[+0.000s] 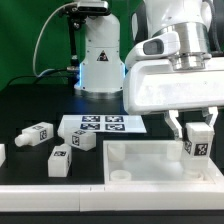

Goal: Assemble one leg

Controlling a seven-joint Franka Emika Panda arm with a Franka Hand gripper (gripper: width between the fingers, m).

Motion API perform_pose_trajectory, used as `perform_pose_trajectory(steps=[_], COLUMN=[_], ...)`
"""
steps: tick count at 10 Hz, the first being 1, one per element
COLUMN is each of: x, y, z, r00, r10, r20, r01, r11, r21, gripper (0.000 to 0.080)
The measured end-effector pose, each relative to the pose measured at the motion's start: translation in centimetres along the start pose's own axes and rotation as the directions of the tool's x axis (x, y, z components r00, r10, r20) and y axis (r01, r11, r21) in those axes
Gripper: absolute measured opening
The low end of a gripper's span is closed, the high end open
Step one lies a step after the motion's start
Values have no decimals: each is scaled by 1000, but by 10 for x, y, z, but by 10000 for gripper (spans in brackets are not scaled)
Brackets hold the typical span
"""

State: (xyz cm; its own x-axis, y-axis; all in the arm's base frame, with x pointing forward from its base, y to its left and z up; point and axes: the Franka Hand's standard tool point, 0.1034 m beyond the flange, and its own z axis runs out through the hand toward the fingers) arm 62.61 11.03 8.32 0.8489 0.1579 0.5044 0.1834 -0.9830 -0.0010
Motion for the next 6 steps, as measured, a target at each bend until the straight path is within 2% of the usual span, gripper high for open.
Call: perform_pose_trajectory(steps=[2, 6], x=[-6, -4], y=[-2, 1], z=[7, 9], r00=[1000, 999], r10=[-3, -9], r20=[-6, -52], r01=[3, 8], r11=[1000, 1000], r21=[0, -12], gripper=[284, 284])
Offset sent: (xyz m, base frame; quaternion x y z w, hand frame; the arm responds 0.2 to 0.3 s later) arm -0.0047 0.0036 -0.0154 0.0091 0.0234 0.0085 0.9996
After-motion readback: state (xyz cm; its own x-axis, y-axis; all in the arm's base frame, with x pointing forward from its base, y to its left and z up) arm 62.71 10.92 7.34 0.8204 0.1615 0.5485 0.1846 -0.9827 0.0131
